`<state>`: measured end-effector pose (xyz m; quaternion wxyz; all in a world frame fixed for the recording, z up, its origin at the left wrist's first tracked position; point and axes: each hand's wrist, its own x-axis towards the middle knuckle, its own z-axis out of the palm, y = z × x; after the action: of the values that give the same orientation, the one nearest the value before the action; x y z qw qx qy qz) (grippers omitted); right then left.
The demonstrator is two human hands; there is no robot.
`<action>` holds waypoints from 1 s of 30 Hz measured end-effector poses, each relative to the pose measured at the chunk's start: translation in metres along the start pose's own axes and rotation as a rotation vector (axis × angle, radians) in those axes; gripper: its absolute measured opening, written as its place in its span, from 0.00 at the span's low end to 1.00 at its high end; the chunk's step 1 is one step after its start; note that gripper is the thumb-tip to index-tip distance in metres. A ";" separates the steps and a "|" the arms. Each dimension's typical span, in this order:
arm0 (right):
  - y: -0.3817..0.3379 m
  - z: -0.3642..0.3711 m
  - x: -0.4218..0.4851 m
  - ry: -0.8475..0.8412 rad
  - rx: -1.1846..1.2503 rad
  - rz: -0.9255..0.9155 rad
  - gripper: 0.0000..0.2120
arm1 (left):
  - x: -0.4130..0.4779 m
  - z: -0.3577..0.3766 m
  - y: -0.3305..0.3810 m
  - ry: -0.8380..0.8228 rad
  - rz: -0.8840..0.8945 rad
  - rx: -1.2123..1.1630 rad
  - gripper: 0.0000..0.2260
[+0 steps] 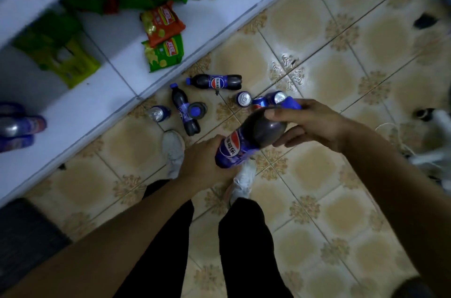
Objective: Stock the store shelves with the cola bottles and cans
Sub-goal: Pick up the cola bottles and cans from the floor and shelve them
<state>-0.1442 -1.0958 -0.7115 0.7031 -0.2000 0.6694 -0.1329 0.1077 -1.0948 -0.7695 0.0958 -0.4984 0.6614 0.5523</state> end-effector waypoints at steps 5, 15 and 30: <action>-0.045 0.023 -0.090 0.133 0.022 -0.111 0.26 | -0.091 -0.047 0.068 -0.152 -0.148 -0.299 0.23; -0.058 0.145 -0.241 -0.020 0.462 -0.185 0.21 | -0.301 -0.084 0.141 -0.181 -0.256 -1.544 0.25; -0.088 0.379 -0.325 -0.363 0.084 -0.386 0.30 | -0.467 -0.114 0.056 1.126 -0.537 0.418 0.27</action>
<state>0.2175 -0.9864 -0.3737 0.7809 -0.3153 0.4756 -0.2543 0.3401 -0.9369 -0.3755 -0.0357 -0.8297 0.5565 0.0239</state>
